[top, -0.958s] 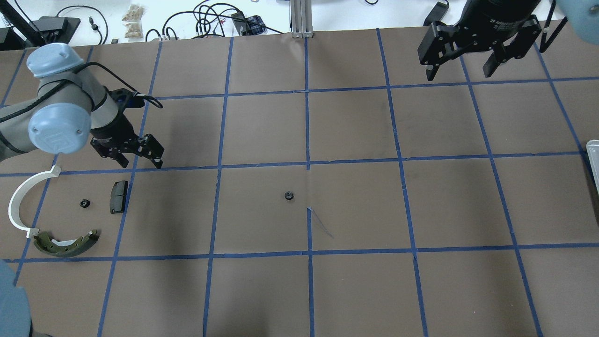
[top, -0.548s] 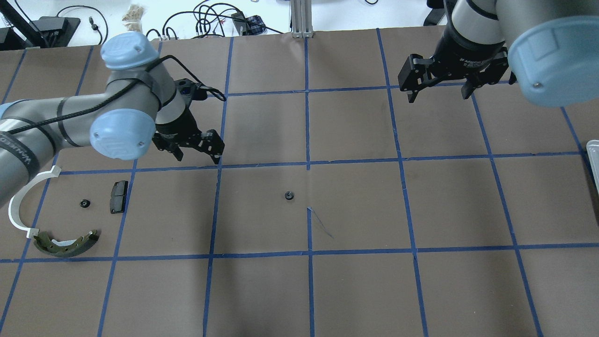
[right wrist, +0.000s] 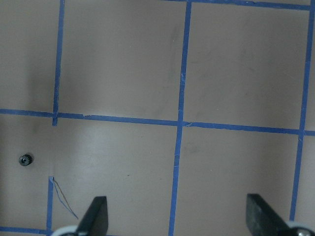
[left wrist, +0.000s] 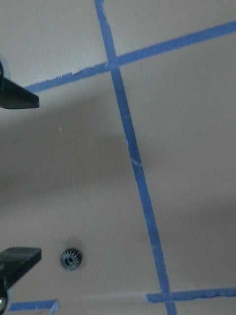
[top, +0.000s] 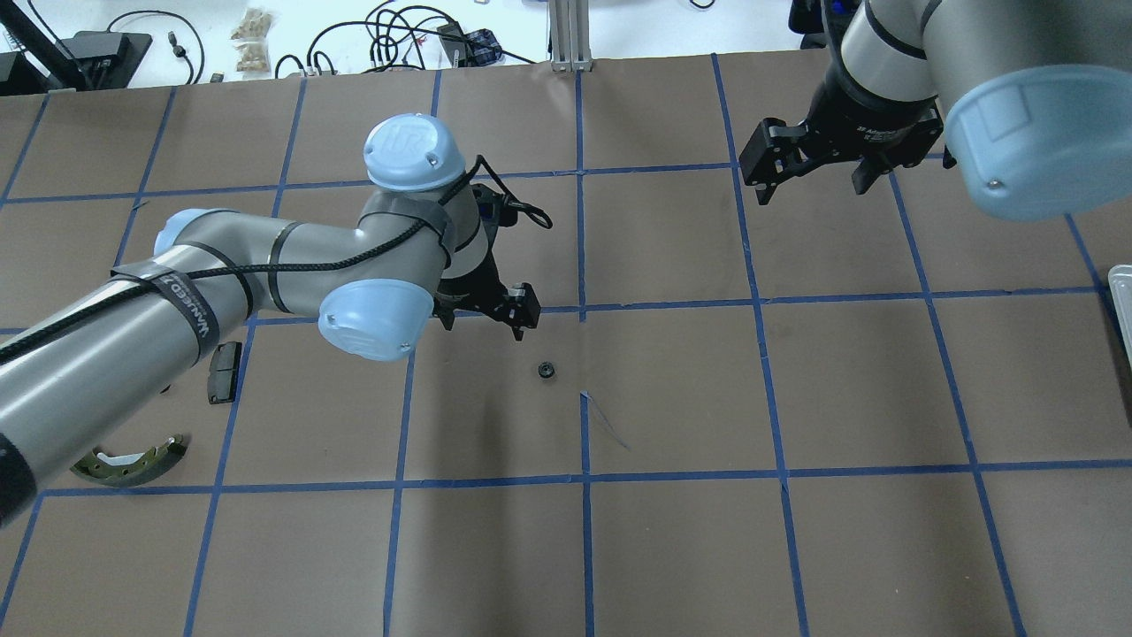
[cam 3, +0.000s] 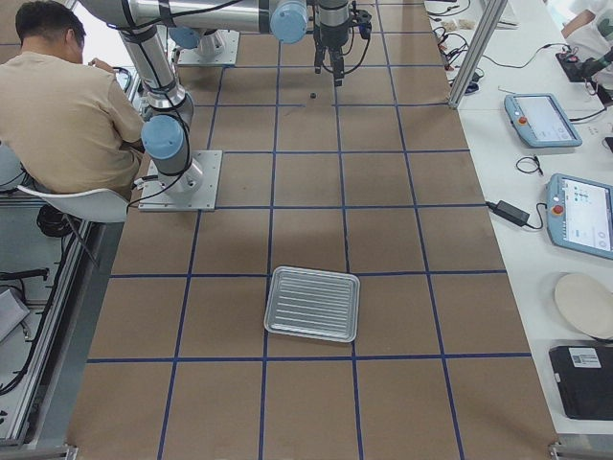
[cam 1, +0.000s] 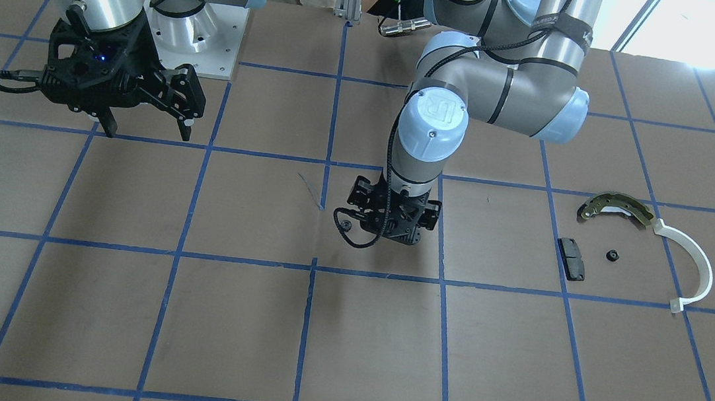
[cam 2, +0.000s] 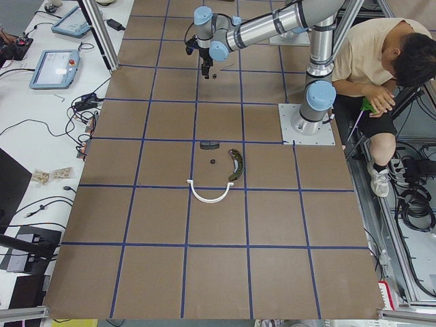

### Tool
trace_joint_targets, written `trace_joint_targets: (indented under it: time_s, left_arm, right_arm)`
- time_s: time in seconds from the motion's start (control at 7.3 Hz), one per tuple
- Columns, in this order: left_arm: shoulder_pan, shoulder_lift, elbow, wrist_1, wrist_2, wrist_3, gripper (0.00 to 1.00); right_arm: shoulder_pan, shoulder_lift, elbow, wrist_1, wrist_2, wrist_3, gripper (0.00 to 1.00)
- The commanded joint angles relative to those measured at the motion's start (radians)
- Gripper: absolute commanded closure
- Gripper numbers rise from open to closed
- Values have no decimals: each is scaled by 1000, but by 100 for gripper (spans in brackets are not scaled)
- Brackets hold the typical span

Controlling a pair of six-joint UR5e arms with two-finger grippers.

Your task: Place bearing gear from tray to pile

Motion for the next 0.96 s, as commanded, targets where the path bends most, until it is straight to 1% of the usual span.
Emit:
trace_joint_targets:
  time_s: [0.0, 0.14, 0.41, 0.55, 0.82]
  left_arm:
    - [-58, -48, -51, 143, -11, -10, 0]
    - [-63, -69, -52, 163, -14, -11, 0]
    - [-75, -103, -54, 197, -14, -10, 0]
    - [-80, -114, -54, 209, -14, -11, 5]
    - [-92, -132, -54, 211, -14, -14, 30]
  right_arm:
    - [-17, -4, -21, 16, -2, 4, 0]
    - [-13, -1, -53, 66, -12, 4, 0]
    - [-11, 15, -62, 64, -9, -2, 0]
    - [-11, 15, -55, 65, 4, 3, 0]
    - [-11, 11, -24, 62, 7, 4, 0]
